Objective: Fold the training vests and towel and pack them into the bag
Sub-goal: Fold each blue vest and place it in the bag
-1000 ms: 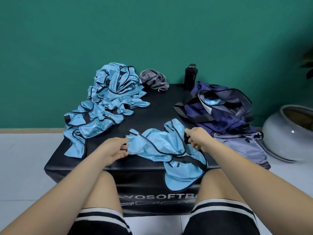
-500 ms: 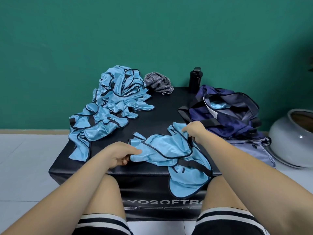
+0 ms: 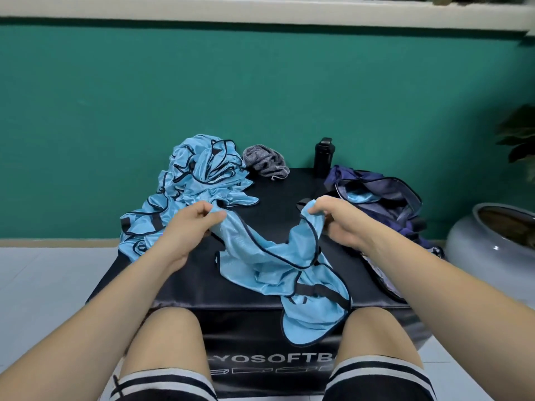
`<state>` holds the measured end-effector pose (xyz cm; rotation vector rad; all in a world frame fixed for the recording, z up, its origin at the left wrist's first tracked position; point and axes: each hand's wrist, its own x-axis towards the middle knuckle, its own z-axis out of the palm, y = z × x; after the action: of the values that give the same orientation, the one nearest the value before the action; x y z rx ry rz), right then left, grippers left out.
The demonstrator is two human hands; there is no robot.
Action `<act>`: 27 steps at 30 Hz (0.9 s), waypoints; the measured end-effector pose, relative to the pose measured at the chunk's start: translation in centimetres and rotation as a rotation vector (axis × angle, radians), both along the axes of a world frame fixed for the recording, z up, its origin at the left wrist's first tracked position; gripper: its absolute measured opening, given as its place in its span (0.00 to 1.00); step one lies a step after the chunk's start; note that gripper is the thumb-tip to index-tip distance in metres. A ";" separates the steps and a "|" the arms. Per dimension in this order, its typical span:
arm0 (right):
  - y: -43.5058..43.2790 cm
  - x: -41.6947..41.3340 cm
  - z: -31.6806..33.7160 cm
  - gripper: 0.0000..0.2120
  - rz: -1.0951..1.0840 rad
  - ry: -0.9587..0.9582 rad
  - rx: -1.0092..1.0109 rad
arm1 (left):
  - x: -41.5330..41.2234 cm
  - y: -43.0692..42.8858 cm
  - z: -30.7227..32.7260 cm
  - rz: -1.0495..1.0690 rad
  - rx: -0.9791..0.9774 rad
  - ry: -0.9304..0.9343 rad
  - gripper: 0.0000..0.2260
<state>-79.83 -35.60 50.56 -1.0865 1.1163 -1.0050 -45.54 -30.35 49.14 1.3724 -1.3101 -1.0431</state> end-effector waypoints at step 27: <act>11.3 -2.9 30.0 0.14 -0.205 0.051 -0.455 | 6.2 10.0 27.3 0.039 -0.312 0.170 0.09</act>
<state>-82.69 -24.28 80.59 -1.3821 1.0823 -1.4479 -39.33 -20.35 76.46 1.0484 -1.2540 -0.8663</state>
